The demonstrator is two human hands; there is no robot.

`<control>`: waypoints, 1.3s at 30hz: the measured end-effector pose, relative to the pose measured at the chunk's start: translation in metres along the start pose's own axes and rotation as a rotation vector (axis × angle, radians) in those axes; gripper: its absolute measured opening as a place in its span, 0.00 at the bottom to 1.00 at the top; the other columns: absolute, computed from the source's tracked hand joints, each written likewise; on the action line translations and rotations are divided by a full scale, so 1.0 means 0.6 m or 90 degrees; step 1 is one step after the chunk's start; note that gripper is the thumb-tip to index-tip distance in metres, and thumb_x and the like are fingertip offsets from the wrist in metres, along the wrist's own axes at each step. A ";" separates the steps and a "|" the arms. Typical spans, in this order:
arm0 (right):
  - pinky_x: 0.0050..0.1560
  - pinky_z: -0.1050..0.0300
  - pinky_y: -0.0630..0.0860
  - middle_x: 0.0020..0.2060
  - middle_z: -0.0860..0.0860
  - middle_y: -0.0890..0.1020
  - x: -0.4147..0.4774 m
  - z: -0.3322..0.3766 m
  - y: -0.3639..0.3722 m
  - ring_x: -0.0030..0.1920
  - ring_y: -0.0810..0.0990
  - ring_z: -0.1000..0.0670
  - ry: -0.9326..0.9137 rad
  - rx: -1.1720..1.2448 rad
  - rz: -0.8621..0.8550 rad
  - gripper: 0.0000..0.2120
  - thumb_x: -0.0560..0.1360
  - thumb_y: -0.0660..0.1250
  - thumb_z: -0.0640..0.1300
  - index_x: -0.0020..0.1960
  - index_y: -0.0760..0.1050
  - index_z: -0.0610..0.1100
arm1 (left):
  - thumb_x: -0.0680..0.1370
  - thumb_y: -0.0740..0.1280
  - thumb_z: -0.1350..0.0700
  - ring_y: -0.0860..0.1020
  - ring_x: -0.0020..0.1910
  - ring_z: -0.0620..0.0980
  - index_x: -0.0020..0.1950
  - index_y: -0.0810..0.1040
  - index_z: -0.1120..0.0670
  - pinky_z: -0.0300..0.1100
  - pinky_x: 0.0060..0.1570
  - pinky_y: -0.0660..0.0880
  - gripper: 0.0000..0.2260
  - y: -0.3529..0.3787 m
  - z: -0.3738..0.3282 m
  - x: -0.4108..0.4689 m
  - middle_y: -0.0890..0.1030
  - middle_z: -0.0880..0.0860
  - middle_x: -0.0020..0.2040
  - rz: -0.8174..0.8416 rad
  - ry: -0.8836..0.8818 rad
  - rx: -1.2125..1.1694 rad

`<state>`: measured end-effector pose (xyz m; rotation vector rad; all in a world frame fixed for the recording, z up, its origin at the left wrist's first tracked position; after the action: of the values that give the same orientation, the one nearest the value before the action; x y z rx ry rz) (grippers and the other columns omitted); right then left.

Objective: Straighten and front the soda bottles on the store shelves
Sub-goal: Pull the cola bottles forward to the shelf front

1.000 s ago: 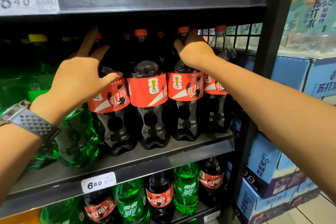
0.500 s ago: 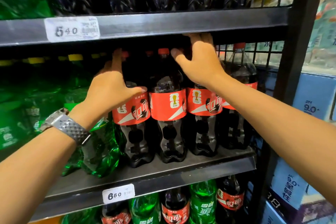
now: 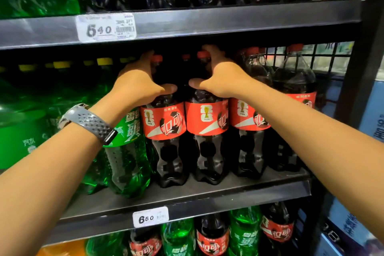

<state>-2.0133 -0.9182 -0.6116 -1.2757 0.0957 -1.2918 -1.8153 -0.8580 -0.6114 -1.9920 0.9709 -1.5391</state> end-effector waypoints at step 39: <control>0.47 0.48 0.79 0.50 0.40 0.81 -0.021 0.006 -0.002 0.49 0.80 0.41 0.106 -0.082 0.049 0.38 0.68 0.66 0.68 0.61 0.74 0.36 | 0.63 0.70 0.32 0.78 0.44 0.46 0.63 0.74 0.48 0.40 0.42 0.74 0.34 -0.020 0.006 -0.021 0.81 0.48 0.53 0.131 -0.008 0.015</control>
<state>-2.0166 -0.9062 -0.6165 -1.2590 0.3488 -1.3408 -1.8102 -0.8408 -0.6119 -1.8212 1.1096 -1.4178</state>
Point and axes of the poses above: each hand's wrist, its own x-axis towards the middle knuckle, its own y-axis out of the palm, z = x × y, the point moved 4 cm from there along x, towards the middle knuckle
